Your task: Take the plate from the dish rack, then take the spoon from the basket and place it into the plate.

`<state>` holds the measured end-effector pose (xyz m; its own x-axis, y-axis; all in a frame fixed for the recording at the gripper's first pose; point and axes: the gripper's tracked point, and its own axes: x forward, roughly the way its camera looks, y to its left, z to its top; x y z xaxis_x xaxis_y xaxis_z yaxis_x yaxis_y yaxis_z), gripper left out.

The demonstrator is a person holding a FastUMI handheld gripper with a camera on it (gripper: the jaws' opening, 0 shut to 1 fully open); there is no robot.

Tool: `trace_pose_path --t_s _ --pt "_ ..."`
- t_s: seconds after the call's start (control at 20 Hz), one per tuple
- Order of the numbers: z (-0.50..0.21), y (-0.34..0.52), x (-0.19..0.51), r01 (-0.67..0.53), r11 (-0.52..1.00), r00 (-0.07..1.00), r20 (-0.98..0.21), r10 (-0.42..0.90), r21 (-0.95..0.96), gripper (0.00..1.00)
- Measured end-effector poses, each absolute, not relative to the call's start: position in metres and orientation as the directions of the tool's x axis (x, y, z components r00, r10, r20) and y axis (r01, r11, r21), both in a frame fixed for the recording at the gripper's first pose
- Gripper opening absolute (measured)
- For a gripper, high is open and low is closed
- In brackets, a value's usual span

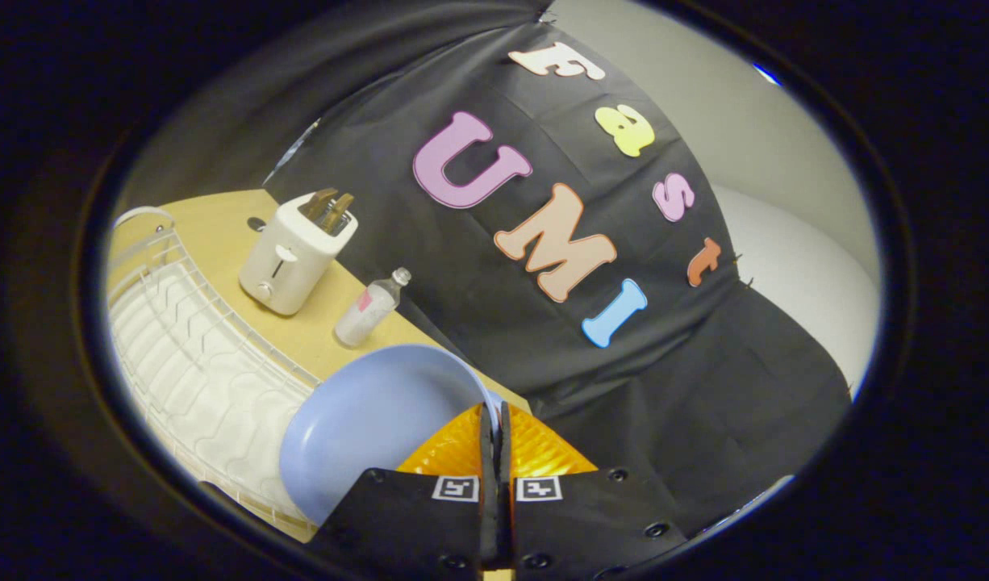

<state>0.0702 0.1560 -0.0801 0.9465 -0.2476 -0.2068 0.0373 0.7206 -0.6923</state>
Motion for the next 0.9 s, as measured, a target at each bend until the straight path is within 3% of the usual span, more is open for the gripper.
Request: trace_pose_path --t_s 0.55,0.9 --pt "-0.068 0.078 0.031 0.061 0.905 0.935 -0.293 -0.199 -0.422 0.03" --pt "-0.082 -0.008 0.0 0.137 0.967 0.911 -0.356 -0.207 -0.213 0.03"
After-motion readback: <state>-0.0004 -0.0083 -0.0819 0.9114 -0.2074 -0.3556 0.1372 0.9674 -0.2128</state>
